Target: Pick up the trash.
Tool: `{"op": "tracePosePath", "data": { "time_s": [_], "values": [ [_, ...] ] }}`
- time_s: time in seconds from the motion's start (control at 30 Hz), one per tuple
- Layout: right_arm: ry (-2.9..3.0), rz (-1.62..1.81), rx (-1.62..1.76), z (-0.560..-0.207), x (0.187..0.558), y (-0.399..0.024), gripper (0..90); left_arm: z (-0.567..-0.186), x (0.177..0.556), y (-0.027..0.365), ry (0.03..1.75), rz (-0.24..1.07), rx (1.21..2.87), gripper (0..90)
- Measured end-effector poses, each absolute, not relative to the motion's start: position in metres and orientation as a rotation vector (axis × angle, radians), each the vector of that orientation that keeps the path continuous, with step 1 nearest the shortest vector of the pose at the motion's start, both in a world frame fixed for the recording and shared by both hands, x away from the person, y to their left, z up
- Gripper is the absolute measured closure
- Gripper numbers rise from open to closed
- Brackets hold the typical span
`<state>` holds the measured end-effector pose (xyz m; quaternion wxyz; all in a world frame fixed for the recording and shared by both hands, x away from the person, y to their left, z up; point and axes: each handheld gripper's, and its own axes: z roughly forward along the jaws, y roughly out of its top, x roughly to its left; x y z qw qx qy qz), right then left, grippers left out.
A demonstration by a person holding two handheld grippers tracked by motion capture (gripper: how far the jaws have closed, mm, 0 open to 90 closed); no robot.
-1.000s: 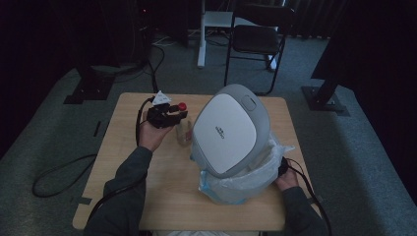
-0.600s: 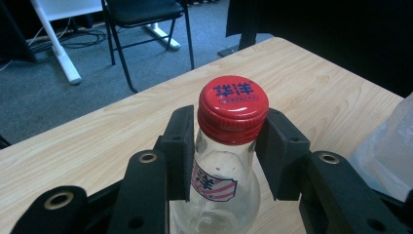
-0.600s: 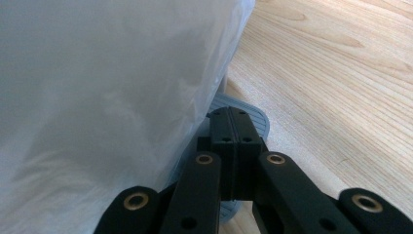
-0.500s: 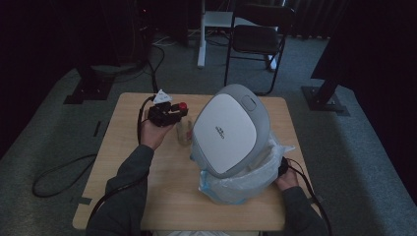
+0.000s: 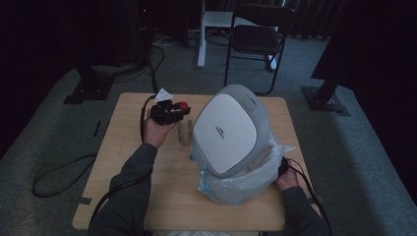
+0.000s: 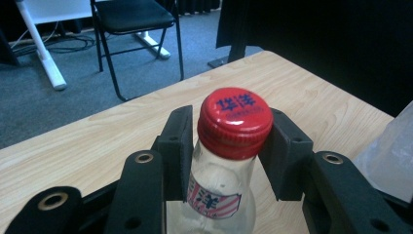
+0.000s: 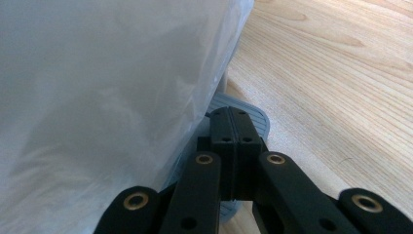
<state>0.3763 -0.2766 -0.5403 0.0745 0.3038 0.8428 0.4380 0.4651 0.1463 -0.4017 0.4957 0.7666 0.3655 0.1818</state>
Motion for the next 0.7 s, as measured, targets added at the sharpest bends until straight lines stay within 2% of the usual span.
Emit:
{"op": "tracePosePath", "data": {
  "time_s": [0.23, 0.4, 0.7],
  "values": [
    [2.533, 1.315, 0.908, -0.5403, 0.3761, -0.2771, 90.0, -0.3995, 0.4608, 0.1410, 0.867, 0.519, 1.893, 62.1],
    [2.532, 1.310, 0.912, -0.5399, 0.3759, -0.2767, 90.0, -0.3977, 0.4635, 0.1428, 0.874, 0.472, 1.882, 63.0],
    [2.542, 1.270, 0.884, -0.5371, 0.3742, -0.2713, 90.0, -0.3964, 0.4635, 0.1382, 0.868, 0.480, 1.899, 63.0]
  ]
}}
